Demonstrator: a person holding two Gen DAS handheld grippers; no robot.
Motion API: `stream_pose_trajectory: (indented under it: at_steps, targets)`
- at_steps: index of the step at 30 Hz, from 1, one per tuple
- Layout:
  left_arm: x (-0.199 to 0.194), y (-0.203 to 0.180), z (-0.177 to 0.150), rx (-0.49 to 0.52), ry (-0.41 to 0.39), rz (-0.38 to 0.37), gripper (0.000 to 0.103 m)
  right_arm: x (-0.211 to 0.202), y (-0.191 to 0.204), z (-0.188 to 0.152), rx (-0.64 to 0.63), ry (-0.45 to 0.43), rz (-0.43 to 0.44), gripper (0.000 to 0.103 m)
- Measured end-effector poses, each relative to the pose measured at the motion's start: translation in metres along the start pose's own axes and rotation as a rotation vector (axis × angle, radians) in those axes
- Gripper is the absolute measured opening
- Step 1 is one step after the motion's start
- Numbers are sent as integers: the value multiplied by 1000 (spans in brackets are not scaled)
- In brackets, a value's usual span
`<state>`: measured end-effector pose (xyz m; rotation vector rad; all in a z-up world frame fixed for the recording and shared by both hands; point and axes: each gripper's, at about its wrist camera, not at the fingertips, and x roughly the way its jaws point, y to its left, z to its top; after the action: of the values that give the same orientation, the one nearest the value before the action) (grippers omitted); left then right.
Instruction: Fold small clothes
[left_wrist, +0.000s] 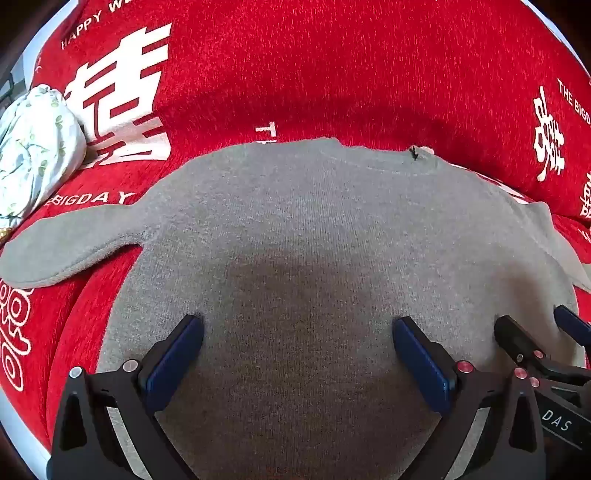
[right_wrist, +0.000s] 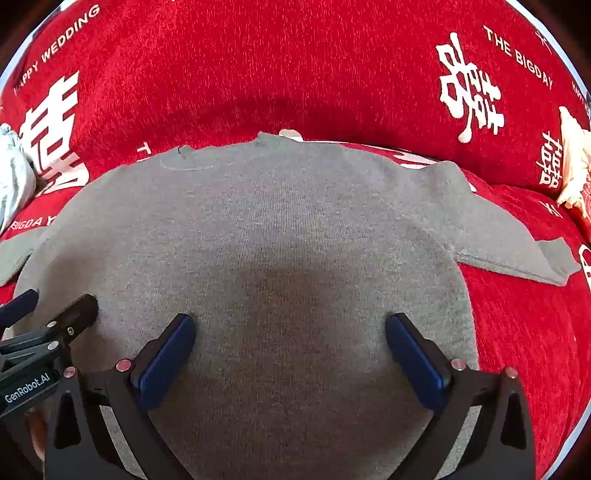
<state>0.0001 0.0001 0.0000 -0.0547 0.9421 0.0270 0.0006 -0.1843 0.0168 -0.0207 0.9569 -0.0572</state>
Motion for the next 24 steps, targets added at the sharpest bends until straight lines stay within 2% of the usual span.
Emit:
stream_pose_trajectory:
  at_steps: [24]
  targets:
    - [-3,1,-2,6,-13,18,103,-2,1,0,2,1,-8,103]
